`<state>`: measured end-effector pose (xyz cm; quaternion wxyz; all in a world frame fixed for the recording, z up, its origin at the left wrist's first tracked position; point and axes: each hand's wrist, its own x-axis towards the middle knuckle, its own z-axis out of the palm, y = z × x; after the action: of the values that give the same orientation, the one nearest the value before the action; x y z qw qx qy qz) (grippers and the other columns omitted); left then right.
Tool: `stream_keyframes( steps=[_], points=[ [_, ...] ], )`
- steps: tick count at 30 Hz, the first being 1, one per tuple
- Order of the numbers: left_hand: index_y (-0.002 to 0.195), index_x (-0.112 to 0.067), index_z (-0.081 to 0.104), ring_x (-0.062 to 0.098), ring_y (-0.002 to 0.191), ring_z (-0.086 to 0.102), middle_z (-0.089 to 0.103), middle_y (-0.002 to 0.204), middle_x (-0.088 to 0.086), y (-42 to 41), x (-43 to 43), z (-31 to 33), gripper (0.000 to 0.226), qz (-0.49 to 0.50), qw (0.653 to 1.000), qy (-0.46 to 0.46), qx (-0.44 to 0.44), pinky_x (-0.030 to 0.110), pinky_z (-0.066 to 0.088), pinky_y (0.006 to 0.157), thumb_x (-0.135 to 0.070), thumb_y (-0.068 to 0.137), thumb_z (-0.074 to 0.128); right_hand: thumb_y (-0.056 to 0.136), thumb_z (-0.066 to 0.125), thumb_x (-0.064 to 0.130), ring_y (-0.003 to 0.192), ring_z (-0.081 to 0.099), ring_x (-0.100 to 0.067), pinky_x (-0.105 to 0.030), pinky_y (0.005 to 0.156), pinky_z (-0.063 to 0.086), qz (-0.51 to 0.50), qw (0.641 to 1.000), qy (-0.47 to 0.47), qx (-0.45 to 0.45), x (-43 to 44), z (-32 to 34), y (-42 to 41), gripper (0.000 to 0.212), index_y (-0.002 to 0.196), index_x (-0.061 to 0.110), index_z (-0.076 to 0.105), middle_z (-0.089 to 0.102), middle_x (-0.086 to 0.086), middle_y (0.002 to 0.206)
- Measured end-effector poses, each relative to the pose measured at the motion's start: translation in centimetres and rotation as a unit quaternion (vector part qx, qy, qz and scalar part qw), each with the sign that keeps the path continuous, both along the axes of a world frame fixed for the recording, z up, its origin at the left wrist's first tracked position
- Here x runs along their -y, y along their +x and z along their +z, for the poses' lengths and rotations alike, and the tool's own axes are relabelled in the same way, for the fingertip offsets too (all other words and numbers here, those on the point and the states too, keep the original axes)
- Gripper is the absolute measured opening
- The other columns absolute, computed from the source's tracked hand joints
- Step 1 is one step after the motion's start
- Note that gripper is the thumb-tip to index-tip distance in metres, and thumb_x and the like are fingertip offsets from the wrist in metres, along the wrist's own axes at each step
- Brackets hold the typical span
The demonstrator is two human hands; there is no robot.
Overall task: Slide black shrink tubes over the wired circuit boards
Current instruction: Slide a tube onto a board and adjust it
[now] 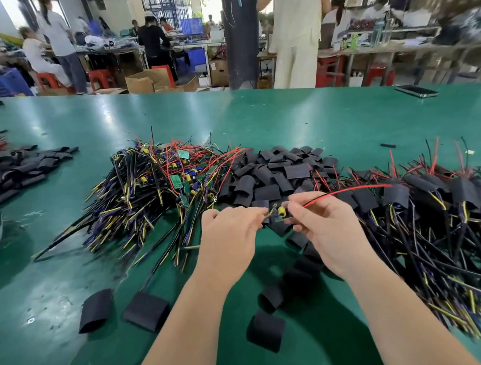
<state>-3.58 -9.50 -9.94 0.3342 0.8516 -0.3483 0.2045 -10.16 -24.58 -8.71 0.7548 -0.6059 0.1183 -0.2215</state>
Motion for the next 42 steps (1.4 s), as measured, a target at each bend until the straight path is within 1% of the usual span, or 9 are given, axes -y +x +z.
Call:
stream_keyframes(
  steps=[8,12,16,18,22,28,34,37,42],
  points=[
    [0.097,-0.013,0.074,0.021,0.084,0.061,0.069,0.087,0.002,0.6,0.4,-0.4,0.016,-0.022,0.993,-0.027,-0.113,0.034,0.045,0.081,-0.015,0.093,0.058,0.083,0.068,-0.006,0.072,0.068,-0.002,-0.013,0.067,0.051,-0.013,0.983,-0.174,-0.055,0.1,-0.8,0.5,0.043,0.102,0.032,0.058,0.072,0.006,0.092],
    [0.097,-0.010,0.069,0.019,0.090,0.056,0.065,0.093,0.002,0.8,0.6,-0.7,0.013,0.027,0.989,-0.055,-0.134,0.028,0.041,0.082,-0.012,0.093,0.057,0.087,0.064,0.011,0.104,0.060,-0.017,-0.014,0.084,0.037,-0.050,0.856,-0.498,-0.131,0.1,-1.8,0.7,0.029,0.114,0.020,0.064,0.064,0.004,0.108],
    [0.096,-0.006,0.066,0.021,0.085,0.055,0.063,0.092,0.005,1.1,0.3,-0.5,0.011,0.055,0.988,-0.091,-0.109,0.029,0.040,0.078,-0.008,0.093,0.055,0.095,0.052,0.044,0.139,0.032,-0.024,-0.035,0.112,0.028,0.093,0.697,-0.674,-0.227,-0.7,-2.1,1.3,0.053,0.143,0.025,0.044,0.034,-0.005,0.153],
    [0.094,-0.007,0.066,0.020,0.082,0.055,0.063,0.091,0.003,1.1,0.2,-0.5,0.011,0.059,0.989,-0.101,-0.096,0.030,0.041,0.076,-0.007,0.093,0.055,0.092,0.057,0.044,0.129,0.044,-0.024,-0.035,0.107,0.034,0.075,0.698,-0.673,-0.233,-0.7,-1.6,1.4,0.043,0.131,0.025,0.057,0.050,-0.002,0.140],
    [0.095,-0.007,0.066,0.021,0.078,0.055,0.061,0.089,-0.001,1.2,0.2,-0.4,0.011,0.056,0.989,-0.114,-0.081,0.034,0.043,0.074,-0.006,0.093,0.055,0.086,0.069,0.032,0.098,0.056,-0.021,-0.030,0.081,0.043,0.030,0.746,-0.622,-0.236,-0.4,-0.8,1.2,0.019,0.094,0.017,0.061,0.060,0.001,0.099],
    [0.096,-0.006,0.066,0.022,0.079,0.056,0.062,0.090,0.001,1.2,0.1,-0.4,0.012,0.048,0.989,-0.122,-0.072,0.039,0.045,0.076,-0.003,0.093,0.054,0.079,0.073,0.017,0.093,0.061,-0.013,-0.025,0.089,0.048,-0.014,0.821,-0.551,-0.149,0.5,-0.8,0.9,0.040,0.118,0.020,0.064,0.066,0.005,0.100],
    [0.097,-0.005,0.066,0.026,0.078,0.057,0.059,0.088,-0.001,1.2,0.0,-0.1,0.014,0.048,0.988,-0.129,-0.073,0.040,0.044,0.077,-0.001,0.093,0.053,0.079,0.072,-0.001,0.076,0.065,-0.004,-0.015,0.073,0.052,-0.078,0.993,-0.081,0.031,3.0,0.9,-0.3,0.033,0.096,0.027,0.073,0.070,0.007,0.086],
    [0.098,-0.005,0.066,0.026,0.078,0.057,0.061,0.090,0.001,1.1,0.0,-0.1,0.014,0.043,0.988,-0.129,-0.074,0.048,0.045,0.079,-0.002,0.094,0.053,0.078,0.066,0.007,0.082,0.068,-0.014,-0.025,0.080,0.055,-0.027,0.972,0.192,0.135,3.9,1.7,-1.0,0.009,0.082,0.014,0.069,0.069,-0.003,0.087],
    [0.097,-0.004,0.066,0.027,0.080,0.057,0.059,0.088,-0.003,0.9,0.0,0.0,0.013,0.040,0.988,-0.134,-0.073,0.050,0.045,0.081,-0.001,0.093,0.054,0.066,0.065,0.007,0.099,0.070,-0.018,-0.025,0.080,0.056,-0.069,0.909,0.365,0.189,4.5,2.1,-1.7,0.032,0.098,0.003,0.060,0.072,-0.005,0.086]
  ],
)
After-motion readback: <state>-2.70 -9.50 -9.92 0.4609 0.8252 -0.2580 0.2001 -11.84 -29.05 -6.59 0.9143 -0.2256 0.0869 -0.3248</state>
